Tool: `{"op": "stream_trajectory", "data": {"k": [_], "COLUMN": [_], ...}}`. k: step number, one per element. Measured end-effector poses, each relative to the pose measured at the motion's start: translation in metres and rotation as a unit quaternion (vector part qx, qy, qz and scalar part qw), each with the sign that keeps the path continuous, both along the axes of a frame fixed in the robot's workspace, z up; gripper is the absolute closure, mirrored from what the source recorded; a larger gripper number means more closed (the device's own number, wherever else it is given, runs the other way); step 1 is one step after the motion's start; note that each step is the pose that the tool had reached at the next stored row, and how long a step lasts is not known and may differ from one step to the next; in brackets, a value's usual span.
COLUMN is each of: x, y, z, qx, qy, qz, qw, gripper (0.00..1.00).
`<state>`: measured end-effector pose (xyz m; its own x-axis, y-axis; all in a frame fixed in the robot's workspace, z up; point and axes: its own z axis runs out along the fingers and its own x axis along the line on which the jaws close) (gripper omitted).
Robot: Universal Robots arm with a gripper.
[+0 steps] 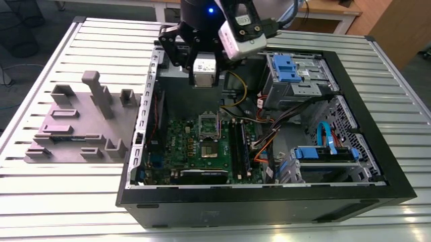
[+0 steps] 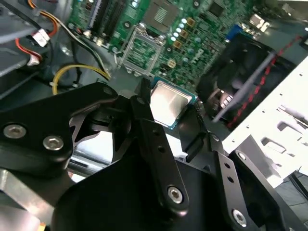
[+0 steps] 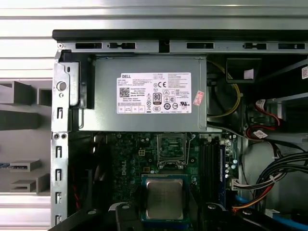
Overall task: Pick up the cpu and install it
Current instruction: 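Pick up the cpu and move it towards the insertion slot, then place the cpu into insertion slot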
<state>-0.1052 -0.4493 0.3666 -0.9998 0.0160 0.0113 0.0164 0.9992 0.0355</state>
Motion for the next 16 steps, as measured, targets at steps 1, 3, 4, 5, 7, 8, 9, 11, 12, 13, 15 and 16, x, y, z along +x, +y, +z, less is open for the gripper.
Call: {"op": "stream_trajectory", "data": {"k": [1, 3, 4, 5, 7, 8, 9, 11, 12, 13, 15, 16], "x": [0.0029, 0.0081, 0.0099, 0.0106, 0.0109, 0.0112, 0.0112, 0.0112, 0.0113, 0.0113, 0.0114, 0.0114], "y": [0.0, 0.0, 0.0, -0.0001, 0.0, 0.0, 0.0, 0.0, 0.0, 0.0, 0.0, 0.0], "z": [-0.0001, -0.0001, -0.0001, -0.0001, -0.0001, -0.0001, -0.0001, -0.0001, -0.0001, -0.0001, -0.0001, -0.0001], "qx": [0.0, 0.0, 0.0, 0.0, 0.0, 0.0, 0.0, 0.0, 0.0, 0.0, 0.0, 0.0], "qy": [0.0, 0.0, 0.0, 0.0, 0.0, 0.0, 0.0, 0.0, 0.0, 0.0, 0.0, 0.0], "qz": [0.0, 0.0, 0.0, 0.0, 0.0, 0.0, 0.0, 0.0, 0.0, 0.0, 0.0, 0.0], "qw": [1.0, 1.0, 1.0, 1.0, 1.0, 1.0, 1.0, 1.0, 1.0, 1.0, 1.0, 1.0], "gripper": [0.53, 0.53, 0.53, 0.53, 0.53, 0.53, 0.53, 0.53, 0.53, 0.53, 0.53, 0.53]}}
